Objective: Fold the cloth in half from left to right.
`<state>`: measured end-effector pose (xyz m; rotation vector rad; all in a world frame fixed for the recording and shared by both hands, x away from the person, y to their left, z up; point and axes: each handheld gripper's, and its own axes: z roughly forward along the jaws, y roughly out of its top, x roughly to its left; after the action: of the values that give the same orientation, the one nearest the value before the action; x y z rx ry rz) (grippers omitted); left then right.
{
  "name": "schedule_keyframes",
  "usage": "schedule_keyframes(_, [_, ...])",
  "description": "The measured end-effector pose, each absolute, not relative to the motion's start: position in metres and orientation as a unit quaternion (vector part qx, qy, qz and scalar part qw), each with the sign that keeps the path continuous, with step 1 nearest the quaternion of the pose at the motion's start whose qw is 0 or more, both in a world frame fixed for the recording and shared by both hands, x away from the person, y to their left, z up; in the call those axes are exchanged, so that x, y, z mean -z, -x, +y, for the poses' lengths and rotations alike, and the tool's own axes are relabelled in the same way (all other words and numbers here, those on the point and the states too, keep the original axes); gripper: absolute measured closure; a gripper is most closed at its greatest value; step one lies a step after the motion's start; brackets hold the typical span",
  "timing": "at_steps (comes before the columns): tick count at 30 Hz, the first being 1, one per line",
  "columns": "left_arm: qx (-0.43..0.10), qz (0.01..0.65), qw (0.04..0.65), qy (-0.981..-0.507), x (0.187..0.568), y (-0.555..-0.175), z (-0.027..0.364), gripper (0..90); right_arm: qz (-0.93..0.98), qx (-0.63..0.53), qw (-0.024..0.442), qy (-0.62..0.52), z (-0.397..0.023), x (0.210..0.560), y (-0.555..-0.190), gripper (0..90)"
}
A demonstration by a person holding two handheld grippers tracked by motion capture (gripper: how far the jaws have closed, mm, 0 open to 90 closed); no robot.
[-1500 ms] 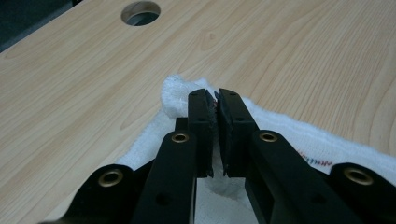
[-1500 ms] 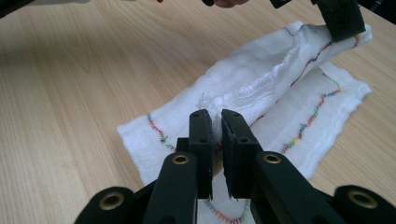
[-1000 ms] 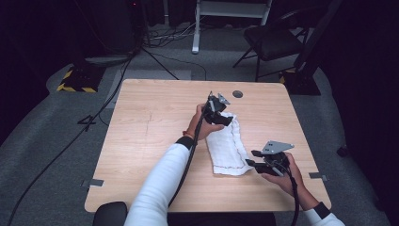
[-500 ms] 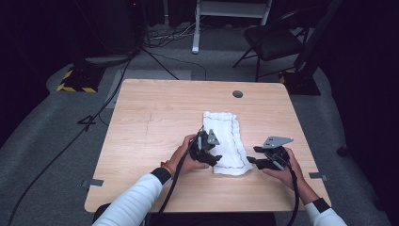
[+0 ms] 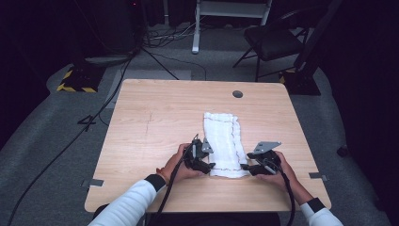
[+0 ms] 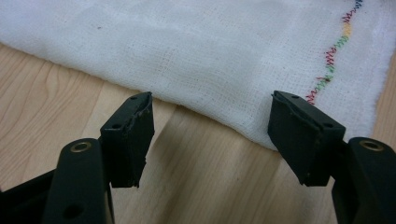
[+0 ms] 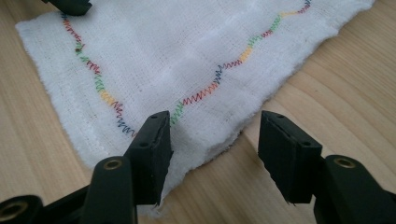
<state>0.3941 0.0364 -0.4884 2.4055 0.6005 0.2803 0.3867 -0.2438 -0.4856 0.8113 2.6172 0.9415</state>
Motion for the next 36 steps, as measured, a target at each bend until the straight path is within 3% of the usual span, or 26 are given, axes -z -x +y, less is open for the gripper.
schedule_keyframes(13, [-0.101,0.241,0.336,-0.905,0.493,-0.363,0.062,31.9,0.907,-0.323,0.116,-0.245,-0.225,0.485,-0.36,44.2])
schedule_keyframes(18, [-0.109,0.242,0.338,-0.903,0.493,-0.352,0.065,31.8,0.91,-0.322,0.115,-0.235,-0.222,0.485,-0.354,38.3])
schedule_keyframes(25, [-0.115,0.251,0.341,-0.899,0.485,-0.348,0.072,23.2,0.908,-0.338,0.11,-0.221,-0.224,0.479,-0.361,36.6])
schedule_keyframes(33, [-0.116,0.258,0.366,-0.886,0.476,-0.352,0.085,21.7,0.889,-0.367,0.132,-0.239,-0.236,0.467,-0.372,36.1])
schedule_keyframes(36, [-0.124,0.258,0.375,-0.882,0.47,-0.36,0.087,24.9,0.881,-0.38,0.144,-0.241,-0.237,0.462,-0.38,36.5])
